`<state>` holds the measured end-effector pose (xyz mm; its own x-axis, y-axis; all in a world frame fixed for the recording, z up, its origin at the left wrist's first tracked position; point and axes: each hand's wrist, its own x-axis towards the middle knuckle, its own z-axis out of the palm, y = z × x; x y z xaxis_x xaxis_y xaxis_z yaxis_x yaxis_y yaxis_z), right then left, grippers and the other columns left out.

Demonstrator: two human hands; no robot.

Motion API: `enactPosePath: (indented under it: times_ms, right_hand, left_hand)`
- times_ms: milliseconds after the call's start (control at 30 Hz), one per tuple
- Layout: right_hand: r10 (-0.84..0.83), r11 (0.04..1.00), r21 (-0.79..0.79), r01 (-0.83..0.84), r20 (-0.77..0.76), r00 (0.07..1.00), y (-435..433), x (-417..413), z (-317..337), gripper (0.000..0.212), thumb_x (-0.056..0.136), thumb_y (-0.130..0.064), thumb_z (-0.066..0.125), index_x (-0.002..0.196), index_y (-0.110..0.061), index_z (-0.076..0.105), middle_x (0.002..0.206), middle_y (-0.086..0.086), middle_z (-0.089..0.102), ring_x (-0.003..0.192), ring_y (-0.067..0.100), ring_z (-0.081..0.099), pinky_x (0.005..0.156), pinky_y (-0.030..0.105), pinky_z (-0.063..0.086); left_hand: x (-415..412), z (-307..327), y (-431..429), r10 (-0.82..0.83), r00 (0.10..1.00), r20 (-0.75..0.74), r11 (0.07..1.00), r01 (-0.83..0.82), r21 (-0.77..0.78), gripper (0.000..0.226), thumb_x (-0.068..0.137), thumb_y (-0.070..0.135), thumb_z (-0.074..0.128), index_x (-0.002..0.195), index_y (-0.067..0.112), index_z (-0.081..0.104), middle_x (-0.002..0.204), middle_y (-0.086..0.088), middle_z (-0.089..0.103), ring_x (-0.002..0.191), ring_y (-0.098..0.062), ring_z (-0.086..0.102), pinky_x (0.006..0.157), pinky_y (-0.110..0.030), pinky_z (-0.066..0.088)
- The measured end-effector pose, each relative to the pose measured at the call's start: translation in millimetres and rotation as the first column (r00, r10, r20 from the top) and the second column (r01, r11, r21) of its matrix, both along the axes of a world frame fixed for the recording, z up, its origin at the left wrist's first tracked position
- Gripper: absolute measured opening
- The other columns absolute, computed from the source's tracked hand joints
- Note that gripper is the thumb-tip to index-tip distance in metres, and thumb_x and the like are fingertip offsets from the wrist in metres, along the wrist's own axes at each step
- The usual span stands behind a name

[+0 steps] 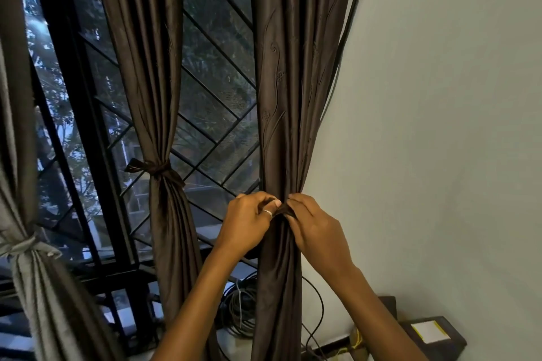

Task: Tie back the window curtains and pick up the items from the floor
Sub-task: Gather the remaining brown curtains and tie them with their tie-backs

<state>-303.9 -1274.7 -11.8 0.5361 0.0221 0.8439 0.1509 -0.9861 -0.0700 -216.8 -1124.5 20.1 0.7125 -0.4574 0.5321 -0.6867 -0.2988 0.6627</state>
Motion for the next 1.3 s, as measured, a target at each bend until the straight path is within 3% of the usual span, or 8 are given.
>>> enactPosePath:
  times_ms: [233,400,533,633,733,933,1100,1300]
  right_hand:
    - [0.015,0.998,0.055,-0.018,0.065,0.998,-2,-8,-6,0.014,0.098,-0.023,0.057,0.101,-0.016,0.068,0.091,0.002,0.069,0.073,0.015,0.065,0.062,0.029,0.058]
    - [-0.017,0.99,0.14,0.01,0.049,0.999,-4,-11,2,0.016,0.096,-0.02,0.063,0.089,-0.028,0.051,0.07,-0.007,0.055,0.059,0.001,0.037,0.056,0.011,0.029]
    - [-0.032,0.993,0.116,0.03,0.024,0.999,-11,-11,4,0.024,0.089,-0.008,0.074,0.084,-0.022,0.055,0.068,-0.01,0.048,0.053,0.007,0.041,0.05,0.016,0.033]
    - [-0.055,0.981,0.187,0.054,-0.002,0.998,-23,-14,6,0.026,0.089,-0.009,0.074,0.08,-0.024,0.055,0.069,-0.017,0.04,0.054,0.007,0.038,0.051,0.011,0.027]
    - [-0.062,0.976,0.208,0.069,-0.039,0.997,-28,-14,6,0.026,0.091,-0.014,0.074,0.08,-0.028,0.054,0.067,-0.017,0.041,0.053,0.007,0.039,0.049,0.015,0.033]
    - [-0.059,0.959,0.272,0.08,-0.085,0.995,-24,-12,6,0.024,0.093,-0.015,0.069,0.078,-0.025,0.055,0.064,-0.014,0.049,0.053,0.01,0.045,0.047,0.033,0.045]
    - [-0.036,0.923,0.374,0.09,-0.149,0.988,-17,-15,11,0.015,0.094,-0.023,0.068,0.081,-0.023,0.062,0.068,-0.01,0.061,0.059,0.011,0.056,0.053,0.035,0.051]
    - [-0.002,0.868,0.483,0.11,-0.218,0.976,-14,-15,9,0.01,0.094,-0.028,0.068,0.087,-0.026,0.062,0.074,-0.012,0.067,0.068,0.009,0.064,0.062,0.035,0.057]
  left_hand:
    - [-6,-9,1,0.046,0.999,-0.011,0.997,-0.047,-0.058,0.017,0.094,0.029,0.068,0.105,0.023,0.078,0.096,0.008,0.075,0.09,0.0,0.06,0.076,-0.003,0.041]
    - [-17,-21,4,0.101,0.987,0.127,0.973,-0.071,-0.221,0.015,0.089,0.015,0.074,0.099,0.024,0.079,0.091,0.032,0.063,0.099,0.022,0.049,0.086,-0.019,0.042]
    - [-12,-25,12,0.16,0.951,0.264,0.973,-0.106,-0.207,0.013,0.089,0.022,0.072,0.1,0.023,0.079,0.09,0.021,0.066,0.095,-0.008,0.053,0.086,-0.009,0.037]
    - [-4,-26,26,0.2,0.929,0.31,0.97,-0.143,-0.197,0.016,0.09,0.027,0.069,0.099,0.018,0.08,0.088,0.012,0.069,0.091,-0.015,0.054,0.084,-0.008,0.036]
    - [-1,-27,32,0.198,0.927,0.32,0.975,-0.154,-0.158,0.028,0.092,0.039,0.061,0.1,0.019,0.08,0.085,0.013,0.069,0.088,-0.012,0.052,0.083,-0.008,0.035]
    - [1,-29,31,0.219,0.937,0.272,0.974,-0.194,-0.119,0.013,0.09,0.024,0.073,0.098,0.018,0.08,0.088,0.008,0.072,0.09,-0.016,0.058,0.085,-0.003,0.033]
    - [-1,-28,29,0.217,0.949,0.227,0.975,-0.2,-0.093,0.018,0.092,0.03,0.069,0.102,0.018,0.079,0.089,0.009,0.07,0.093,-0.016,0.057,0.086,-0.002,0.032]
    - [-6,-27,25,0.197,0.97,0.142,0.979,-0.188,-0.072,0.021,0.095,0.032,0.065,0.106,0.019,0.076,0.096,0.01,0.068,0.102,-0.014,0.054,0.086,-0.017,0.042]
